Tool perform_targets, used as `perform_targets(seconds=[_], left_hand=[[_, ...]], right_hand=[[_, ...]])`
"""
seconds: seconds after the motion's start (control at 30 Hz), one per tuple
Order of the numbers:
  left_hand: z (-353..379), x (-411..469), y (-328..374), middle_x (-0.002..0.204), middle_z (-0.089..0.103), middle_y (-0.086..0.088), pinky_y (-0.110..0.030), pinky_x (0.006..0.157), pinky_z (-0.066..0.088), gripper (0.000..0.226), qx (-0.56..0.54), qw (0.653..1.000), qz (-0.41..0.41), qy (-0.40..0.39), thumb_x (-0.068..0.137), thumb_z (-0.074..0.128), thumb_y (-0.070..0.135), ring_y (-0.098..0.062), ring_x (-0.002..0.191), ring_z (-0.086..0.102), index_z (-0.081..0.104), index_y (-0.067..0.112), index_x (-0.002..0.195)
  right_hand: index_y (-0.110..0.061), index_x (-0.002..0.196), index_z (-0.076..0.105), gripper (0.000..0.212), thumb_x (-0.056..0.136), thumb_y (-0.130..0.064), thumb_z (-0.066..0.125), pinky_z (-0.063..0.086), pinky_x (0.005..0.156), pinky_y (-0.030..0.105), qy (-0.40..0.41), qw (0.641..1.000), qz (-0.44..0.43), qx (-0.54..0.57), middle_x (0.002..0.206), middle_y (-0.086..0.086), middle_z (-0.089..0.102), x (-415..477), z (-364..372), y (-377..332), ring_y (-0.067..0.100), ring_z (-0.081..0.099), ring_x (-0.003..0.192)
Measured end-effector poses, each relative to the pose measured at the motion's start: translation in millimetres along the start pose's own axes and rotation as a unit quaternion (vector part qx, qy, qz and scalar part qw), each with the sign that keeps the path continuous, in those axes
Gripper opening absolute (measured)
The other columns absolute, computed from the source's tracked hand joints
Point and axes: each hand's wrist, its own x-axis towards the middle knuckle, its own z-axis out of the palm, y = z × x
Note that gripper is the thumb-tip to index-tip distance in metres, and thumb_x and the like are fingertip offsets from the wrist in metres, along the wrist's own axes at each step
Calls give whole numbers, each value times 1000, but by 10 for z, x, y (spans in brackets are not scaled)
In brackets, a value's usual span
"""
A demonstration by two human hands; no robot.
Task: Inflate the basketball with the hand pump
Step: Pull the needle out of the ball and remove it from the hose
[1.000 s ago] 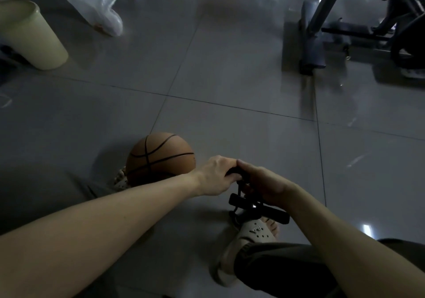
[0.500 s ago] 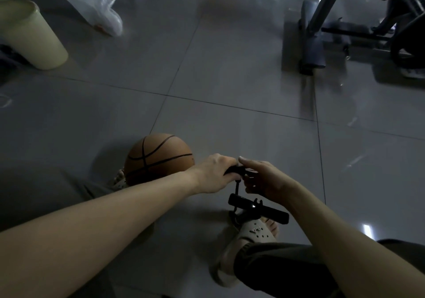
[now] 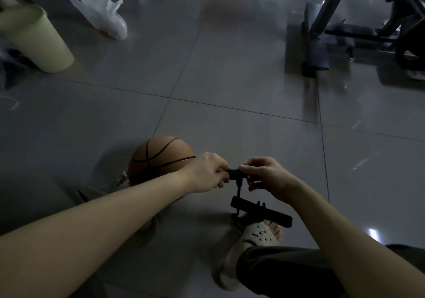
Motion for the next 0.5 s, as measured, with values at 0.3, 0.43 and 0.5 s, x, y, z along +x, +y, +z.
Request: perform_targets(seconds=[0.3, 0.43, 0.5], left_hand=[[20, -31, 9, 83, 75, 3, -34, 73, 62, 22, -2, 1000, 1, -20, 102, 53, 17, -7, 71, 73, 70, 19, 88], [-6, -2, 28, 83, 77, -7, -41, 74, 63, 23, -67, 994, -45, -69, 106, 47, 17, -21, 74, 75, 67, 10, 97], [-48, 16, 1, 85, 77, -12, -41, 72, 60, 25, -93, 988, -79, -97, 107, 45, 17, -28, 77, 76, 65, 4, 99]], right_hand=[[2, 110, 70, 32, 92, -25, 69, 60, 72, 39, 2, 999, -2, 39, 91, 15, 63, -35, 1, -23, 19, 59, 73], [-2, 101, 76, 26, 82, -20, 79, 59, 72, 39, -16, 1000, -5, -21, 92, 14, 68, -49, -34, -53, 19, 60, 74], [-1, 99, 75, 22, 84, -17, 77, 60, 75, 41, -10, 1000, -13, -22, 96, 16, 70, -50, -59, -44, 20, 61, 75]])
